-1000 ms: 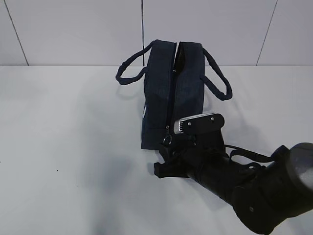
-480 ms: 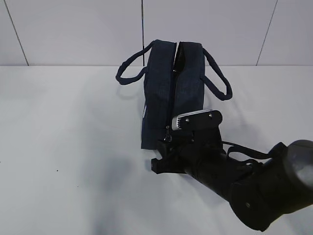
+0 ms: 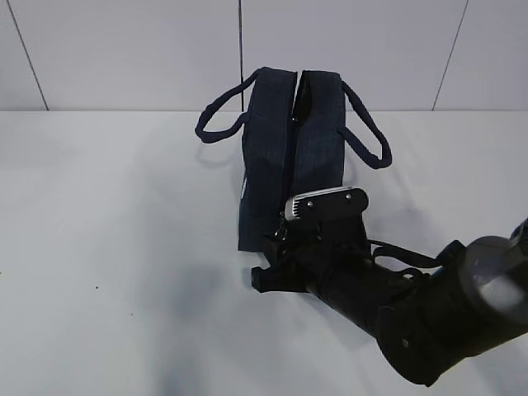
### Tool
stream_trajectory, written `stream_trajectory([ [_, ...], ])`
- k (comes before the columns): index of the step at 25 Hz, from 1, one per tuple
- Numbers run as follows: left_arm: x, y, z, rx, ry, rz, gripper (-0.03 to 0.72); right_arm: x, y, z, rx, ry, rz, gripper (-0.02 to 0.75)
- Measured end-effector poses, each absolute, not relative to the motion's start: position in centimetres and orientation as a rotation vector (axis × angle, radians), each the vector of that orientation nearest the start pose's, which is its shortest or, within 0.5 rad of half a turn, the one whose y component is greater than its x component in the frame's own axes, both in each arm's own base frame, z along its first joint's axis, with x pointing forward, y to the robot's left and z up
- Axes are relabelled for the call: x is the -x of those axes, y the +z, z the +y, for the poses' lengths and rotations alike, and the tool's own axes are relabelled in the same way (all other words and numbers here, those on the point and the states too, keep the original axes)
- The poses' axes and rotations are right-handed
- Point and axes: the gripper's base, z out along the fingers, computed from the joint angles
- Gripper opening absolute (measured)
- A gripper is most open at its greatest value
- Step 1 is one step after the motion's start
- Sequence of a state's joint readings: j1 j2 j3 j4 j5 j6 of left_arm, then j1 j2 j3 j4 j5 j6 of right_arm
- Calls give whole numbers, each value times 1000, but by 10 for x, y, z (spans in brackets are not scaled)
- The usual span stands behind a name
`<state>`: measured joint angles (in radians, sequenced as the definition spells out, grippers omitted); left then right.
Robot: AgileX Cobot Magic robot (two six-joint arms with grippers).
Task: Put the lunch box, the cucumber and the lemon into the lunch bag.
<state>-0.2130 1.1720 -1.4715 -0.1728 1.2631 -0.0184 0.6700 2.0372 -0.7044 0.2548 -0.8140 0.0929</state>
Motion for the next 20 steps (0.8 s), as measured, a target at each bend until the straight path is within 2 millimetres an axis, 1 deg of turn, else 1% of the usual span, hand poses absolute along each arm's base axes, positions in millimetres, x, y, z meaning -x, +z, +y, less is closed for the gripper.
stream_trajectory([
  [5, -200, 444, -58, -247, -327, 2442, 245, -280, 82, 201, 288, 403, 2029, 344],
  [20, -200, 444, -57, -247, -312, 2442, 245, -281, 82, 201, 285, 404, 2028, 342],
])
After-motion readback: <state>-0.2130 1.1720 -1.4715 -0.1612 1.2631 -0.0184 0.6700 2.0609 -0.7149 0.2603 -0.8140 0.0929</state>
